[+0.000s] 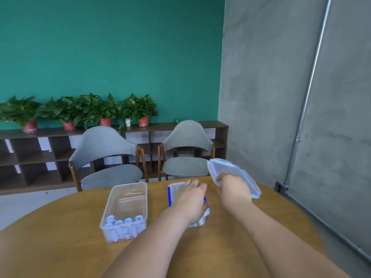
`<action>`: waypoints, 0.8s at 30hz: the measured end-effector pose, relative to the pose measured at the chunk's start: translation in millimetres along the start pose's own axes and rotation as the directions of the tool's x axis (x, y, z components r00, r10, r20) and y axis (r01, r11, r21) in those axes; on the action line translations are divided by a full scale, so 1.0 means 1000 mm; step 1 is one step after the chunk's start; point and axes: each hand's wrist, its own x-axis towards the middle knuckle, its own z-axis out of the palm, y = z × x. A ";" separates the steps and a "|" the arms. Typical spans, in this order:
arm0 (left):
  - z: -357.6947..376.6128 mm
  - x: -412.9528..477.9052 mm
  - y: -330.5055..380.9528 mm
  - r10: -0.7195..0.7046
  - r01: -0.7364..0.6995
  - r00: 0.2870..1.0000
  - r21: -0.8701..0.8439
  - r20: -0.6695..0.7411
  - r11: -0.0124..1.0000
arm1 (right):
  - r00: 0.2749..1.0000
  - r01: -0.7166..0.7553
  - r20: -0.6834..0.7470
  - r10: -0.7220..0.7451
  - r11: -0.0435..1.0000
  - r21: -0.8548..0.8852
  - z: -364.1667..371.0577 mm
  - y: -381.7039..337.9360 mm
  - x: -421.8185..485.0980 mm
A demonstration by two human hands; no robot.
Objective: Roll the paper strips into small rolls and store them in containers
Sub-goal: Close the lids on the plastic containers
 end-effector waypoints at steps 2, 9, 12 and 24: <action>-0.008 -0.007 -0.008 -0.060 0.061 0.997 0.034 -0.044 0.998 | 0.992 0.083 -0.099 -0.075 0.994 0.074 -0.004 -0.016 -0.016; -0.045 -0.041 -0.045 -0.279 0.281 0.956 0.005 -0.089 0.960 | 0.957 0.267 -0.204 -0.204 0.895 0.358 -0.021 -0.091 -0.059; -0.059 -0.059 -0.066 -0.361 0.354 0.930 -0.099 -0.065 0.930 | 0.943 0.323 -0.244 -0.225 0.786 0.527 -0.018 -0.118 -0.071; -0.088 -0.132 -0.129 -0.554 0.509 0.827 -0.553 0.101 0.660 | 0.955 0.246 -0.169 -0.244 0.328 0.912 0.006 -0.193 -0.113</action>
